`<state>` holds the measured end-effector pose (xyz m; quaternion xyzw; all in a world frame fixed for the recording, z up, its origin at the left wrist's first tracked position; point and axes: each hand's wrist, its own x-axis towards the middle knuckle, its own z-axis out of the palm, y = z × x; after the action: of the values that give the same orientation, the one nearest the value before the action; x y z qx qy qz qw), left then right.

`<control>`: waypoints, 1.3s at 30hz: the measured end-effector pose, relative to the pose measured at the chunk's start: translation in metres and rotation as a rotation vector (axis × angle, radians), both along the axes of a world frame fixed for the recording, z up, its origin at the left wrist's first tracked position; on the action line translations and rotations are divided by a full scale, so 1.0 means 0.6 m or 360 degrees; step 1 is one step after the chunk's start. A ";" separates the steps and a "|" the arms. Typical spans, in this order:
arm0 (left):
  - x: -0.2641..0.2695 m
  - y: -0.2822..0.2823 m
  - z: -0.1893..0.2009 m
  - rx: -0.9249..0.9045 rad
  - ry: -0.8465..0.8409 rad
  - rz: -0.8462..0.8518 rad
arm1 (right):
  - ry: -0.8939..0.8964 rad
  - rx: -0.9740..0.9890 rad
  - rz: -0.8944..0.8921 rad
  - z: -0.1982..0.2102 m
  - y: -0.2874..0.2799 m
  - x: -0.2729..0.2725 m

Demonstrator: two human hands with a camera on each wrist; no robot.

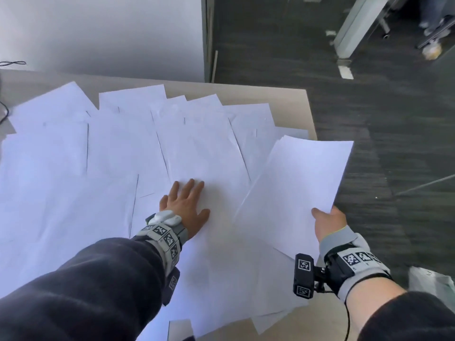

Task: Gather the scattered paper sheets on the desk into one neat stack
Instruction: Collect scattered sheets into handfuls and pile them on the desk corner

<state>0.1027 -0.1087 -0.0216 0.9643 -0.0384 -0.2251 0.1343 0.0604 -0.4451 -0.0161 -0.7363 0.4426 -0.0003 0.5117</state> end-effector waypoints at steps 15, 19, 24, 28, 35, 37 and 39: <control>0.019 -0.027 -0.008 0.0199 0.0153 0.0201 | 0.0101 -0.0125 0.0115 0.019 -0.011 -0.024; 0.015 -0.023 -0.014 0.0094 0.0062 0.0163 | 0.0100 -0.0093 0.0139 0.018 -0.013 -0.027; 0.003 -0.019 -0.014 -0.0023 0.0020 0.0024 | 0.0058 0.0076 0.0188 0.007 0.008 -0.022; -0.029 -0.031 -0.009 -0.0089 0.0012 -0.0172 | 0.0013 0.0299 0.0252 0.000 0.043 -0.023; -0.087 -0.082 -0.003 -0.0191 0.0037 -0.0550 | -0.0096 0.0480 0.0384 0.001 0.098 -0.044; -0.097 -0.096 -0.004 -0.0237 0.0050 -0.0607 | -0.0058 0.0485 0.0443 -0.005 0.102 -0.052; -0.104 -0.102 0.000 -0.0262 0.0053 -0.0596 | -0.0012 0.0386 0.0450 -0.007 0.094 -0.060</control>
<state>0.0405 -0.1701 -0.0216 0.9222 -0.2330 -0.2581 0.1691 0.0247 -0.3884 -0.0205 -0.7241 0.3294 0.1222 0.5935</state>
